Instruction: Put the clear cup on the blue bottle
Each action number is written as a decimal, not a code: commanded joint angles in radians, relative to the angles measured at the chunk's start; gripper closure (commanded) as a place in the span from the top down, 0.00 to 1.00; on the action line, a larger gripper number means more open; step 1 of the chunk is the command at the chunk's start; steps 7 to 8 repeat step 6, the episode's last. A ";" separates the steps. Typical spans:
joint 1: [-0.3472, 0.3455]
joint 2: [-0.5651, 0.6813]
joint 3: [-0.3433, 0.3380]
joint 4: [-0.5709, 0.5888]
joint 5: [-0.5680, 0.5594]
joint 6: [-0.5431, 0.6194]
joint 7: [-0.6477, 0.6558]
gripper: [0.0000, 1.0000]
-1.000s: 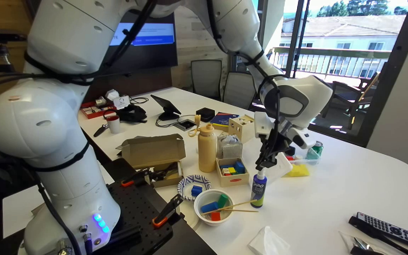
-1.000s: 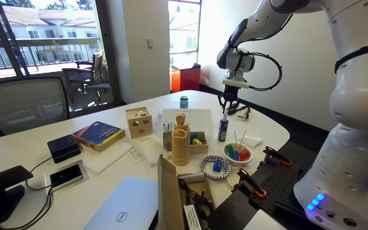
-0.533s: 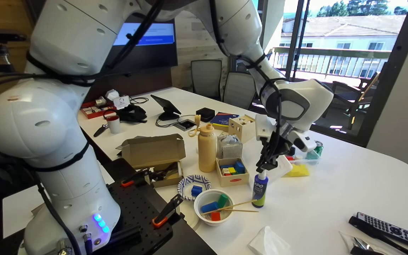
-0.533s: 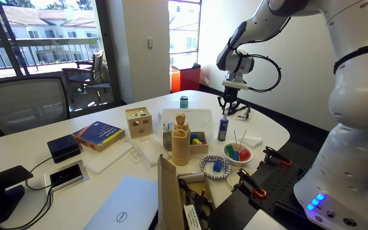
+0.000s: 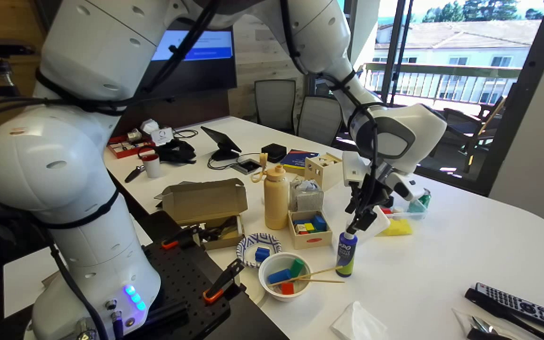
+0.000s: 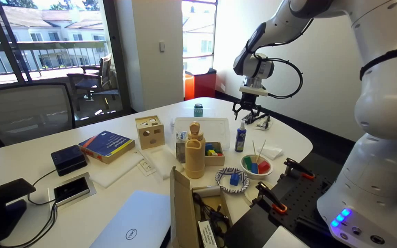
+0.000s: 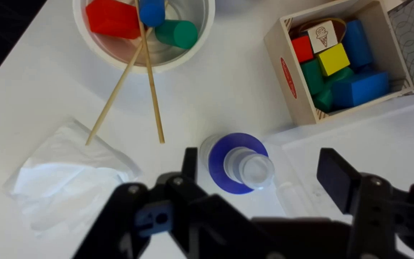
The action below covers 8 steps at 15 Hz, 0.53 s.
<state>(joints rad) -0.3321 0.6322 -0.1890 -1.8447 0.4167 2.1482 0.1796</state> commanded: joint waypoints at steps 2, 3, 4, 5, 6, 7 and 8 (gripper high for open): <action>-0.007 -0.034 0.004 0.004 -0.007 -0.021 -0.009 1.00; -0.008 -0.033 0.003 0.007 -0.007 -0.021 -0.008 1.00; -0.010 -0.031 0.002 0.012 -0.006 -0.022 -0.007 1.00; -0.013 -0.028 0.003 0.016 -0.005 -0.023 -0.012 1.00; -0.014 -0.025 0.002 0.020 -0.005 -0.022 -0.012 1.00; -0.014 -0.025 0.002 0.020 -0.005 -0.022 -0.012 1.00; -0.014 -0.025 0.002 0.020 -0.005 -0.022 -0.012 1.00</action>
